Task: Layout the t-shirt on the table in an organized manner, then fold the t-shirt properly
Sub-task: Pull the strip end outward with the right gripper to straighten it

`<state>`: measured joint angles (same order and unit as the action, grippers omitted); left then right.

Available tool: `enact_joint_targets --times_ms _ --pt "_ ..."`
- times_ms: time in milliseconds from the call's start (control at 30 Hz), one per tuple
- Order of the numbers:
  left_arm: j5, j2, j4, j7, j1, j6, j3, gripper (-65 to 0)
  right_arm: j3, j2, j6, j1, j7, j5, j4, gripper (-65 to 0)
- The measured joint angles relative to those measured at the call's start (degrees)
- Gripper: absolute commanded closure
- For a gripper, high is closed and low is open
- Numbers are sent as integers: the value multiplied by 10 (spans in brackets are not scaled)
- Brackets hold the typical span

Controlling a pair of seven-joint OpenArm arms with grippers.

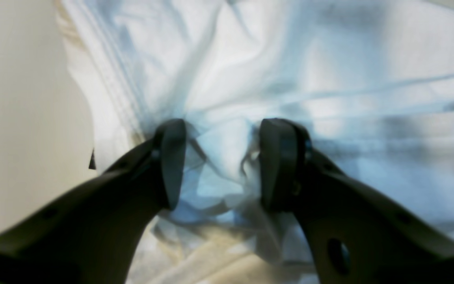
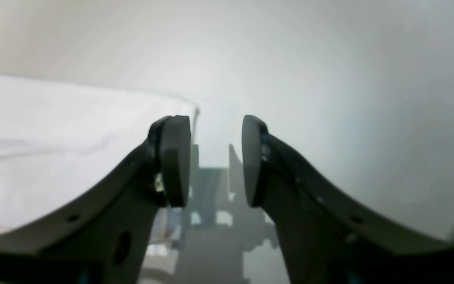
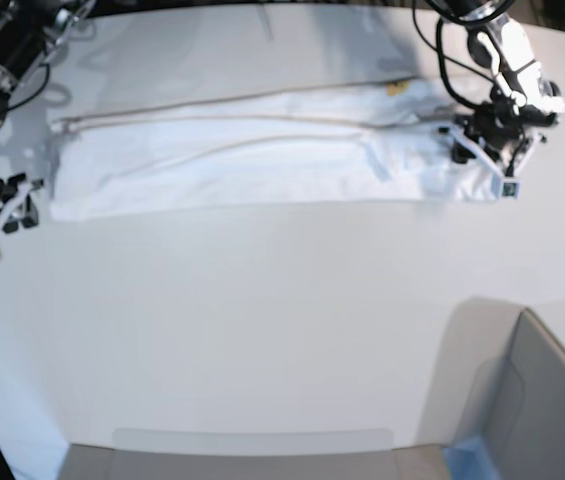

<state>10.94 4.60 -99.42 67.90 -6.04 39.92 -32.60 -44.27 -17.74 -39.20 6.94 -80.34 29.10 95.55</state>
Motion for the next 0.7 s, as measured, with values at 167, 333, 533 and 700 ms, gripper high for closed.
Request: enact_joint_targets --times_ms 167,333,533,700 --pt "0 0 0 0 0 0 0 -309 -18 45 0 -26 0 78 0 -220" --pt "0 0 0 0 0 0 0 -309 -80 49 0 -59 -6 150 -1 -220" --pt "0 0 0 0 0 0 0 -309 -167 31 0 -63 -7 166 -108 -220" --pt "0 0 0 0 0 0 0 -309 -134 12 0 -61 -4 168 -169 -220"
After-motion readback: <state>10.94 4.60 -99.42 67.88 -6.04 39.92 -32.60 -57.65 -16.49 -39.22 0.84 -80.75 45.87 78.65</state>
